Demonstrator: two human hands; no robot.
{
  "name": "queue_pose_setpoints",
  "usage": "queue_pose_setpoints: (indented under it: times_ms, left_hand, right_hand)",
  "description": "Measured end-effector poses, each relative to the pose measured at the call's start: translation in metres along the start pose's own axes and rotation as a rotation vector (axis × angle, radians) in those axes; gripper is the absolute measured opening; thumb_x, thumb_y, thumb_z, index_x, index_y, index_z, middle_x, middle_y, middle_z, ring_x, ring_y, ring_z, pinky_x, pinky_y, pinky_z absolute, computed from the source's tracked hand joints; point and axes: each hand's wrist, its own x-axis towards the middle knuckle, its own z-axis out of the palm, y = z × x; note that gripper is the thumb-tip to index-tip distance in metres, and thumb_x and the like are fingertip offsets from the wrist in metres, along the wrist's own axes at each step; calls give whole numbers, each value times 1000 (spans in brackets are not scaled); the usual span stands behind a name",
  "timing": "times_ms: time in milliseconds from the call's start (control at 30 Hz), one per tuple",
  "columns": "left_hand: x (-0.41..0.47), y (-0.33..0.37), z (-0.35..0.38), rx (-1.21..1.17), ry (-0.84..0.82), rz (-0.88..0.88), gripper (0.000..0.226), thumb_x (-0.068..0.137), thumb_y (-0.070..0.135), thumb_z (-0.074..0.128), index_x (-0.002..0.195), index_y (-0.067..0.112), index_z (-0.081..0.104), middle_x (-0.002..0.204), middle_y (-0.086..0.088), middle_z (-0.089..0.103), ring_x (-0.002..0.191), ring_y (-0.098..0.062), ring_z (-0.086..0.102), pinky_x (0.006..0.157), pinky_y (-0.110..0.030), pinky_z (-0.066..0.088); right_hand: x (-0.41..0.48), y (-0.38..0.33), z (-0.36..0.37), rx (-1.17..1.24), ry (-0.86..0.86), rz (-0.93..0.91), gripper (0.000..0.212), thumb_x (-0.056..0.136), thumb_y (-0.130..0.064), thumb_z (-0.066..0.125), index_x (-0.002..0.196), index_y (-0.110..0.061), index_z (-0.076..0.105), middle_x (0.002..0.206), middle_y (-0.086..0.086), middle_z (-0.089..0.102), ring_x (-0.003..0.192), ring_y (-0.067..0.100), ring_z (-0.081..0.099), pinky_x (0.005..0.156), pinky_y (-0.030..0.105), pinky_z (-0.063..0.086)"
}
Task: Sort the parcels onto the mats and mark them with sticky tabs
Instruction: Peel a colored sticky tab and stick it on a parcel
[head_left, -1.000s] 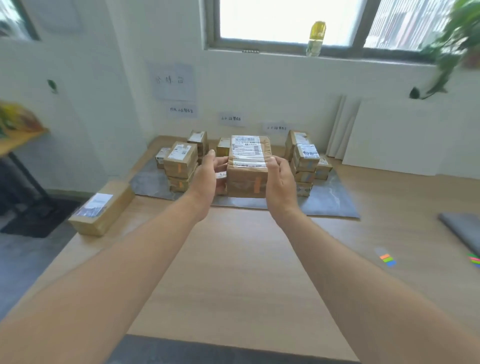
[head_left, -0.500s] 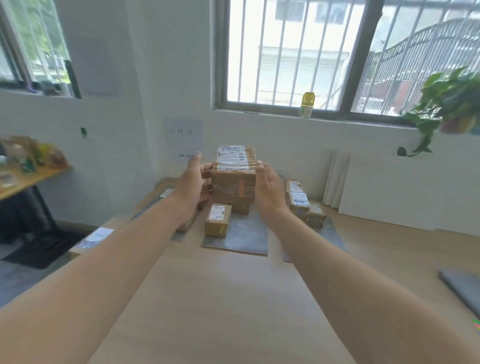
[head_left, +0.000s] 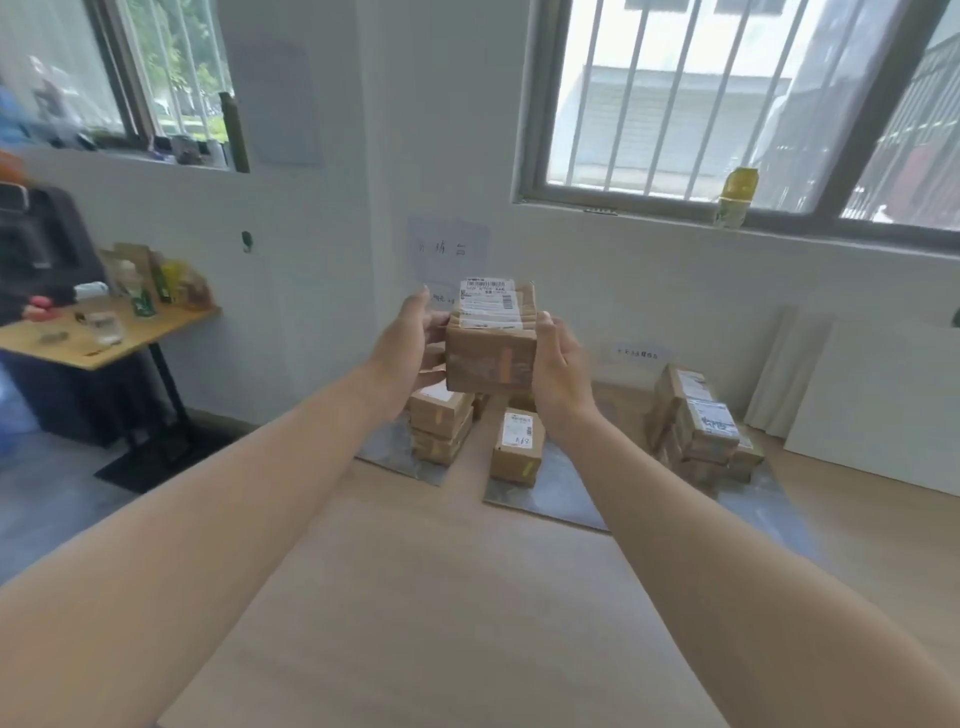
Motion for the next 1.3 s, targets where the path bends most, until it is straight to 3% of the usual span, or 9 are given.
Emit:
queue_pose_setpoints:
  times_ms: [267, 367, 500, 633, 800, 933, 1033, 1100, 1300]
  left_hand:
    - [126, -28, -130, 17, -131, -110, 60, 104, 54, 23, 131, 15, 61, 126, -2, 67, 102, -22, 64, 94, -41, 50]
    - [164, -39, -173, 5, -138, -133, 55, 106, 49, 24, 121, 15, 63, 113, 0, 67, 93, -20, 62, 84, -36, 52]
    - [210, -63, -211, 12, -109, -205, 54, 106, 51, 28, 125, 13, 61, 114, -6, 66, 99, -23, 63, 91, -40, 53]
    - [248, -88, -231, 48, -94, -237, 49, 106, 50, 29, 123, 18, 62, 111, -9, 68, 101, -22, 62, 98, -40, 50]
    - [292, -128, -252, 33, -10, -278, 44, 106, 48, 29, 111, 23, 65, 81, 4, 69, 86, -15, 58, 93, -32, 43]
    - [326, -165, -267, 60, -23, -361, 46, 107, 47, 28, 120, 20, 63, 90, 2, 66, 88, -15, 59, 98, -32, 43]
    - [357, -193, -272, 87, -76, -438, 48, 107, 47, 27, 127, 20, 61, 101, 0, 65, 106, -20, 61, 109, -35, 40]
    - [376, -213, -274, 108, -106, -488, 47, 108, 47, 25, 127, 21, 59, 106, 1, 64, 116, -22, 58, 112, -36, 37]
    - [425, -261, -283, 141, -169, -610, 53, 107, 47, 28, 140, 14, 54, 122, -4, 62, 126, -25, 54, 114, -36, 33]
  right_hand:
    - [61, 46, 156, 48, 116, 125, 40, 106, -46, 36, 127, -22, 61, 120, -5, 65, 114, 13, 59, 84, 27, 42]
    - [77, 62, 208, 68, 114, 203, 35, 105, -48, 38, 127, -30, 58, 123, -12, 62, 116, 4, 55, 92, 24, 43]
    - [100, 88, 257, 50, 80, 281, 48, 97, -58, 39, 134, -33, 57, 126, -9, 64, 116, 11, 59, 99, 37, 49]
    - [130, 116, 290, 51, 82, 312, 30, 103, -40, 43, 127, -34, 60, 119, -12, 66, 111, 7, 60, 98, 35, 50]
    - [156, 161, 330, 61, 35, 339, 28, 105, -33, 43, 127, -33, 61, 118, -18, 65, 111, -1, 57, 94, 26, 46]
    - [167, 203, 358, 52, 2, 419, 39, 101, -40, 43, 136, -34, 59, 135, -15, 60, 128, 5, 52, 109, 30, 41]
    - [179, 232, 367, 56, 16, 502, 50, 100, -42, 42, 149, -31, 50, 149, -16, 52, 139, 5, 44, 117, 32, 35]
    - [185, 250, 375, 56, 57, 573, 51, 103, -39, 43, 152, -29, 47, 149, -17, 52, 135, 3, 45, 111, 27, 35]
    - [203, 300, 400, 49, 119, 703, 33, 106, -28, 45, 137, -31, 52, 108, -29, 58, 92, -22, 55, 71, 3, 41]
